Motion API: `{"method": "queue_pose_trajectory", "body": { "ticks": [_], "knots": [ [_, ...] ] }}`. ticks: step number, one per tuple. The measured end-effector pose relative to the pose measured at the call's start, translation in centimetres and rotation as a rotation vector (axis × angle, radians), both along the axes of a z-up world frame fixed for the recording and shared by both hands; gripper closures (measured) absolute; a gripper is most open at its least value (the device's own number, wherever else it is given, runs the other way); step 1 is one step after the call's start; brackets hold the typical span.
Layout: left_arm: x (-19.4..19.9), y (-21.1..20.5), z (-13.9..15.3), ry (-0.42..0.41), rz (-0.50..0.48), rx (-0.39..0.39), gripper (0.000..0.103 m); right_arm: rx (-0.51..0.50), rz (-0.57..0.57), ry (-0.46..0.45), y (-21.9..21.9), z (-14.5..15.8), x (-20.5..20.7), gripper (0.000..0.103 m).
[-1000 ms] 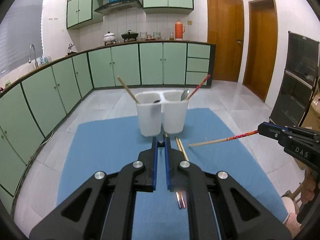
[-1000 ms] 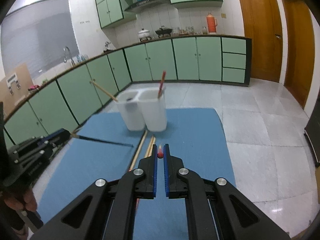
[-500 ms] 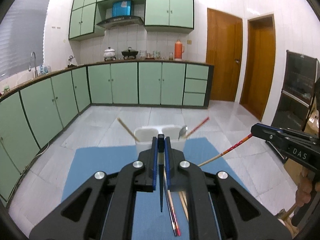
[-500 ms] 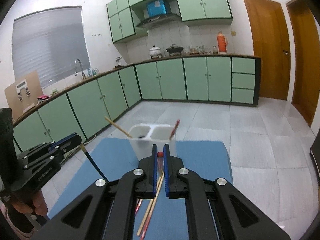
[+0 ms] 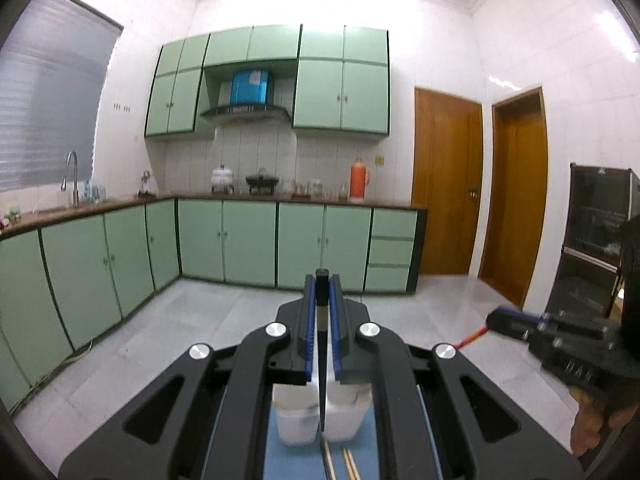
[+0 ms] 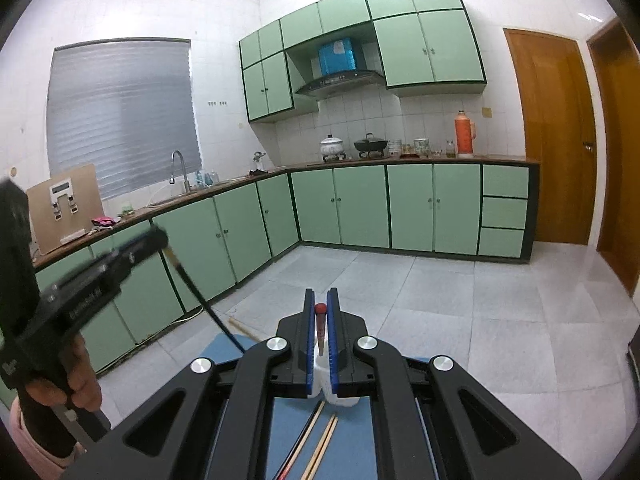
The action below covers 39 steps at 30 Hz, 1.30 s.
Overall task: Organize utensils
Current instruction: 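Open both tools to drop the chopsticks into the holder, then move both tools back over the remaining chopsticks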
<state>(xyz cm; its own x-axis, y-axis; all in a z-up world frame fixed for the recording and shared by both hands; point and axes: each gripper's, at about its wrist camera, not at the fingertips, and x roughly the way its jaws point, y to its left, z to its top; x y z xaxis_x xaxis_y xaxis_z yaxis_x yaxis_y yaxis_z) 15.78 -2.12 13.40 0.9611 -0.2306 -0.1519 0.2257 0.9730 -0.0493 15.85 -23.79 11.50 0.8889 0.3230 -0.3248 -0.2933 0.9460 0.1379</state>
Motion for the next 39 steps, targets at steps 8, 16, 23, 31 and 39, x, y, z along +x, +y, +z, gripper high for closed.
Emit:
{"method": "queue_pose_trajectory", "body": {
  "ticks": [8,16,23,31,39],
  "knots": [
    [5.6,-2.9,-2.4,-0.029,0.011,0.028,0.097,-0.08,-0.019,0.079,2.0,-2.6,5.1,0.097],
    [10.4,-2.5,-7.6,0.114,0.025,0.055,0.097,-0.107,0.006,0.181,3.4,-6.9,8.8,0.097],
    [11.0,0.7,-9.8,0.196,0.033,0.012,0.065,-0.062,-0.004,0.183,2.2,-8.1,8.1,0.085],
    [6.8,2.4,-9.2,0.167,0.05,0.02,0.05,-0.038,-0.075,0.131,-0.1,-8.0,4.1,0.068],
    [1.2,2.6,-11.8,0.195,0.037,0.068,0.031,-0.06,-0.142,0.134,-1.3,-10.6,-0.4,0.044]
  ]
}}
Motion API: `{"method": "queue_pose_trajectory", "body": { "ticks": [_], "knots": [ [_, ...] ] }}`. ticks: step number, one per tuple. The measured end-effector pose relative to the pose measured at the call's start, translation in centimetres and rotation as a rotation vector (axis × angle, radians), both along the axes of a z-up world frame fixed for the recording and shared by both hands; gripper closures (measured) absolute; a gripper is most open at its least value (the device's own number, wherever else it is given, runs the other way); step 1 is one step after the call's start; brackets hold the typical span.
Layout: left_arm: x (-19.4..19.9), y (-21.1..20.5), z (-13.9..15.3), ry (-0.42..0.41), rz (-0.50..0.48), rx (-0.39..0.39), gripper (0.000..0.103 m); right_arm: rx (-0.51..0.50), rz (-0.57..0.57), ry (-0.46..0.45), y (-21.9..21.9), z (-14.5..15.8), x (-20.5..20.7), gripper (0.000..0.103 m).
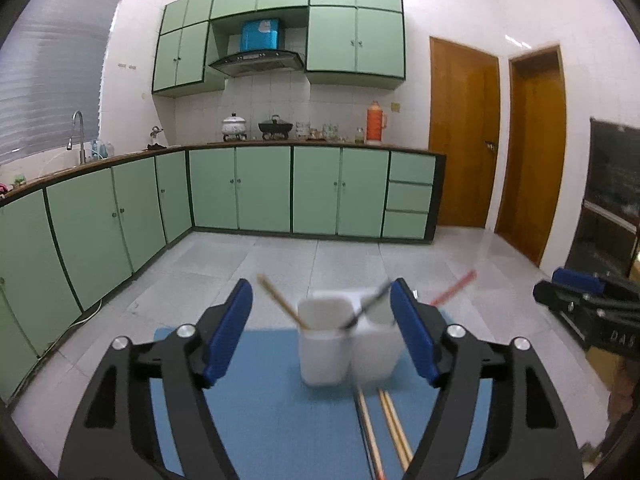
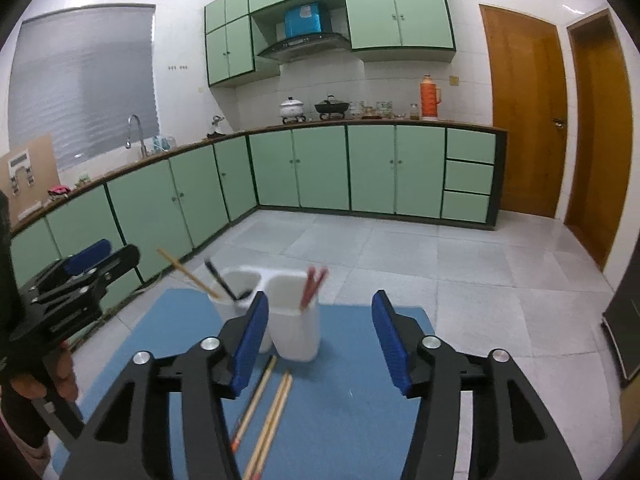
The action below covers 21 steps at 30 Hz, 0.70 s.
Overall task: Organize utensils
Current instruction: 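Move both tools back over the remaining chopsticks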
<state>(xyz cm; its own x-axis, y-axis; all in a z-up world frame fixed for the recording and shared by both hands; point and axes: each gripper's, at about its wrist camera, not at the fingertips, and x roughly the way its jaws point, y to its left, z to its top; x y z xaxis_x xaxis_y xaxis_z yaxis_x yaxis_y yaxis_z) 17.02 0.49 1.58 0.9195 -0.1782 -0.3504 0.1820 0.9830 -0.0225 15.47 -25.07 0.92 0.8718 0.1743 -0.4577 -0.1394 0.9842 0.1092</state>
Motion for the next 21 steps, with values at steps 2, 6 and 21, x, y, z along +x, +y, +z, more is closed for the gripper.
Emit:
{"method": "queue_pose_trajectory", "body": {
  "ticks": [2,6,21],
  "knots": [
    [-1.0,0.1,-1.1,0.015,-0.004,0.013,0.024,0.017,-0.013,0.013,-0.2,-1.1,-1.2,0.031],
    [-2.9,0.0,-3.3,0.06,-0.013,0.032,0.013,0.029,-0.036,0.038,-0.1,-3.4,-3.1,0.011],
    [-7.5,0.8,-12.5,0.29,-0.016,0.055,0.012,0.045,-0.026,0.24,2.2,-12.6,-6.6,0.016]
  ]
}}
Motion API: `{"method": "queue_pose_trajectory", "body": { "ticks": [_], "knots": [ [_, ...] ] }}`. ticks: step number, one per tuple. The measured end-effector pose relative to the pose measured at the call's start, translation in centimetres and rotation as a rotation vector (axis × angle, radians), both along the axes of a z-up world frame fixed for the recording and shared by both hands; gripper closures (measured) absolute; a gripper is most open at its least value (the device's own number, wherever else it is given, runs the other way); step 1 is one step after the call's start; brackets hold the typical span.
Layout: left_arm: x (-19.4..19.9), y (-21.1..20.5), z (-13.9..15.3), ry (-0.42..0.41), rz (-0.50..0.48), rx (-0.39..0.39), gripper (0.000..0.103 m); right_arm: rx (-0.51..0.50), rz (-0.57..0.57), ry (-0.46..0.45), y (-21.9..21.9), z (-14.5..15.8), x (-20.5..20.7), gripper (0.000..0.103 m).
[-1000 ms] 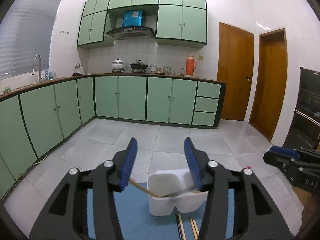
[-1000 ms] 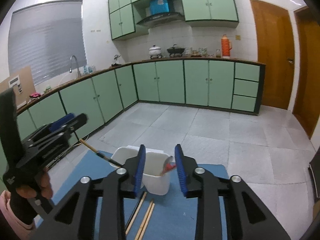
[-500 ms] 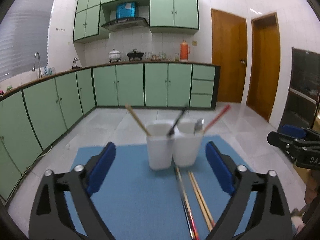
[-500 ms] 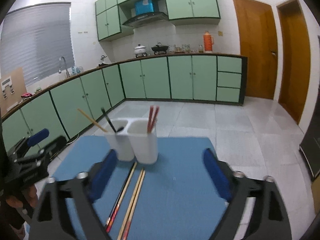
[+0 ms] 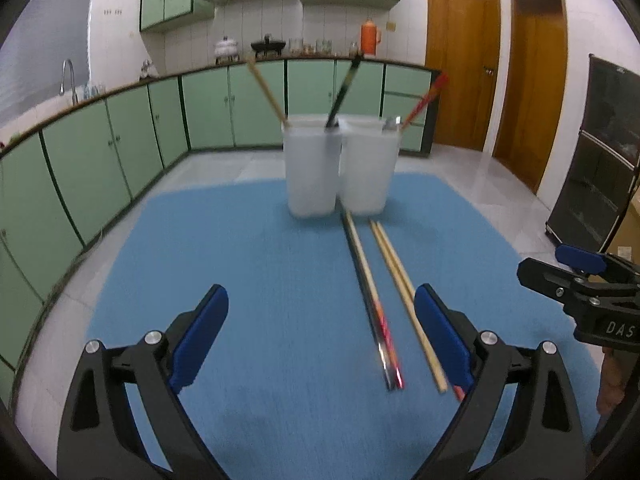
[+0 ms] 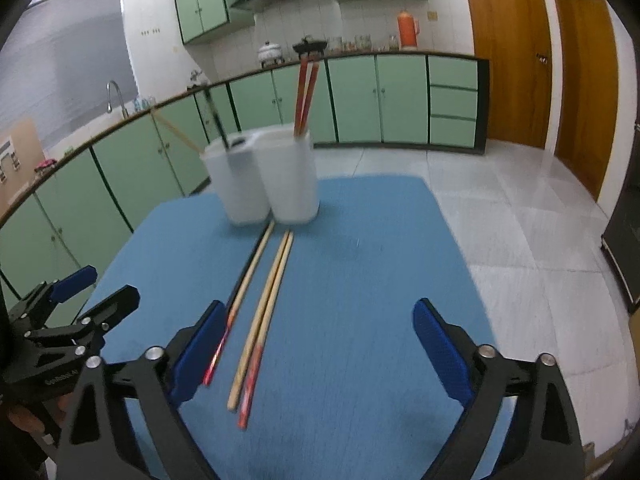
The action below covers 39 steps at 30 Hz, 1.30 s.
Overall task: Organize utensils
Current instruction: 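Move both tools back over the remaining chopsticks, then grasp a black-tipped red chopstick with the left tool while the right grasps a red-patterned one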
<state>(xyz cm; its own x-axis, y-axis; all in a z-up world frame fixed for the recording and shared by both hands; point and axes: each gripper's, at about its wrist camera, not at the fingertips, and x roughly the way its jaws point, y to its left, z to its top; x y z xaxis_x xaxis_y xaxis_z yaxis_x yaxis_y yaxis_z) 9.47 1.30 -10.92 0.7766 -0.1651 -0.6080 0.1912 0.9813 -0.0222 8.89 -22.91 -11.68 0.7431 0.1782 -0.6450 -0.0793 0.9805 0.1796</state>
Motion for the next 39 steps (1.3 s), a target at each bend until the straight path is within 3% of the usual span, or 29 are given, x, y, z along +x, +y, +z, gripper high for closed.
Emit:
{"method": "queue_pose_trajectory", "body": {
  "ticks": [4,8,16,30,39],
  "knots": [
    [-0.4,0.1,-2.3,0.066,0.013,-0.003,0.012,0.004,0.024,0.054,0.9,-1.7,0.2,0.031],
    [0.0,-0.1,-4.0,0.118,0.019,0.01,0.025,0.002,0.054,0.093,2.0,-3.0,1.0,0.044],
    [0.4,-0.2,-4.8,0.151,0.021,0.025,0.025,-0.035,0.123,0.152,4.6,-4.7,2.7,0.063],
    [0.6,-0.9,-4.7,0.168,-0.012,0.028,0.025,-0.079,0.086,0.169,3.7,-5.5,3.5,0.065],
    [0.2,-1.1,-5.0,0.176,-0.004,0.032,0.025,0.045,0.093,0.136,1.1,-5.2,0.7,0.065]
  ]
}}
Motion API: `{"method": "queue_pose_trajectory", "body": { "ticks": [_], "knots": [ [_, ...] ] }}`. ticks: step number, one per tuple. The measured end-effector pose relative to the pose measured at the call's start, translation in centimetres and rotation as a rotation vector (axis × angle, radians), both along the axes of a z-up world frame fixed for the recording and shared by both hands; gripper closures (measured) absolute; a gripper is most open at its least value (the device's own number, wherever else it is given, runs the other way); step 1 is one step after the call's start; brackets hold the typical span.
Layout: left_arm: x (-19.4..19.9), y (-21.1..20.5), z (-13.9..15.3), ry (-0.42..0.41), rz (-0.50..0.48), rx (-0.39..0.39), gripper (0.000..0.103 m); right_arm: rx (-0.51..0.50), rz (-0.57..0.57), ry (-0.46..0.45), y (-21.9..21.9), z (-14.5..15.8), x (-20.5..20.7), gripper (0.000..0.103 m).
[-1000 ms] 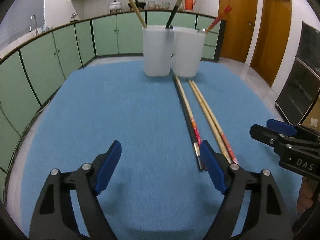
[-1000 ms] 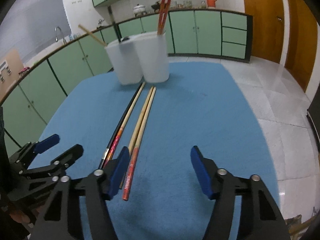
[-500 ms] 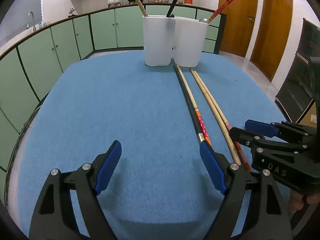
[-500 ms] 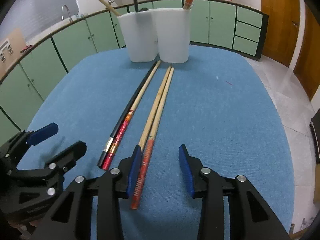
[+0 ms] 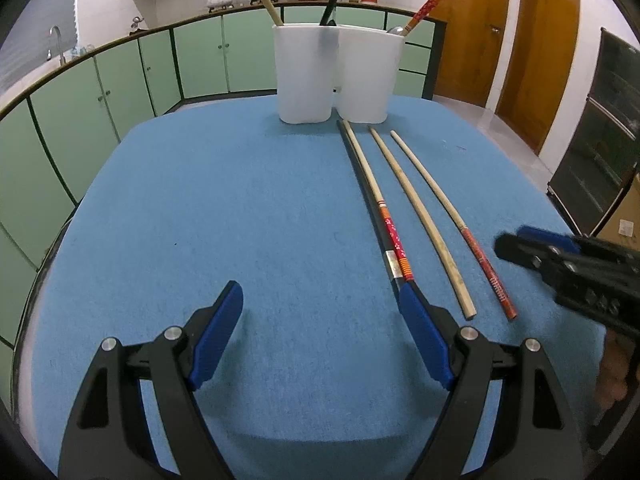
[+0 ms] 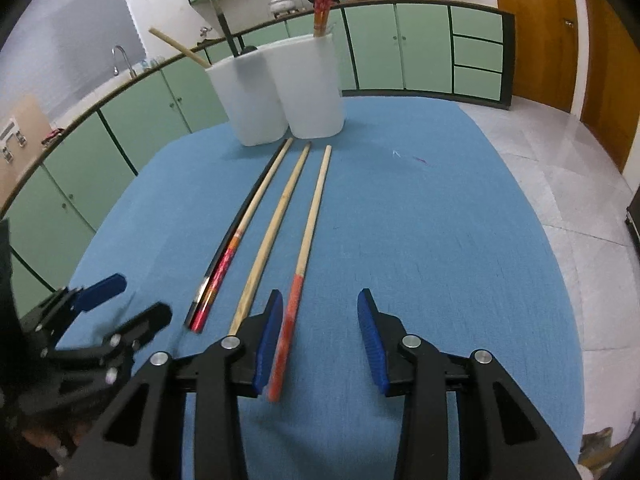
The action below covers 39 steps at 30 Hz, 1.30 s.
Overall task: Organize utensils
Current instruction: 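Grasp a black-tipped red chopstick with the left tool while the right grasps a red-patterned one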
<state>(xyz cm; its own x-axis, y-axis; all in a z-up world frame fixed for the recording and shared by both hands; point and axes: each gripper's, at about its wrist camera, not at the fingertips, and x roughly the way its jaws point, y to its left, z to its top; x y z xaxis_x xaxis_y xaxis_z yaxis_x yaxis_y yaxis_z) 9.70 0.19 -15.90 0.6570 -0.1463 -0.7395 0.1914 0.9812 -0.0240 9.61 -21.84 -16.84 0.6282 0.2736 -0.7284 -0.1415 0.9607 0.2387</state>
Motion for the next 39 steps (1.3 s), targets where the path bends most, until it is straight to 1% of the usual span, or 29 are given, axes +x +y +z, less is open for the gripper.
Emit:
{"method": "queue_pose_trajectory", "body": {
  "ticks": [3,7,10,13,16,17,22,24,26,29,33,39],
  "knots": [
    [-0.1,0.0,0.0,0.001,0.004,-0.006,0.025,0.013,0.013,0.0,0.2,-0.2,-1.4,0.065],
    [-0.4,-0.2,-0.1,0.012,-0.001,-0.003,0.025,0.005,0.037,0.006,1.1,-0.7,-2.7,0.075],
    [-0.5,-0.3,-0.2,0.022,-0.005,0.002,0.025,-0.043,0.036,-0.011,1.9,-0.7,-3.1,0.077],
    [-0.6,-0.3,-0.3,0.017,0.004,0.016,0.025,-0.045,0.033,-0.02,2.2,-0.8,-2.8,0.087],
    [-0.5,-0.2,-0.4,0.022,0.01,0.013,0.025,-0.083,0.035,-0.034,2.8,-0.9,-2.7,0.091],
    [-0.6,-0.3,-0.4,0.022,0.011,0.013,0.025,-0.091,0.041,-0.036,3.0,-0.9,-2.7,0.094],
    [-0.7,-0.7,-0.3,0.023,-0.002,0.01,0.025,-0.134,0.041,-0.046,3.6,-1.0,-2.7,0.095],
    [-0.7,-0.9,-0.3,0.024,-0.014,0.009,0.027,-0.138,0.036,-0.048,3.5,-1.0,-2.8,0.096],
    [-0.7,-1.0,-0.4,0.028,-0.021,0.006,0.03,-0.132,0.008,-0.047,3.1,-1.1,-2.7,0.097],
    [-0.6,-1.2,-0.5,0.037,-0.028,0.001,0.031,-0.092,-0.027,-0.034,2.0,-1.1,-2.4,0.097],
    [-0.2,-1.7,-0.8,0.061,-0.033,0.013,0.031,-0.097,-0.024,-0.034,2.0,-1.1,-2.3,0.097],
    [0.4,-2.4,-1.0,0.07,-0.019,0.039,0.031,-0.085,-0.024,-0.033,1.8,-1.2,-2.4,0.097]
  ]
}}
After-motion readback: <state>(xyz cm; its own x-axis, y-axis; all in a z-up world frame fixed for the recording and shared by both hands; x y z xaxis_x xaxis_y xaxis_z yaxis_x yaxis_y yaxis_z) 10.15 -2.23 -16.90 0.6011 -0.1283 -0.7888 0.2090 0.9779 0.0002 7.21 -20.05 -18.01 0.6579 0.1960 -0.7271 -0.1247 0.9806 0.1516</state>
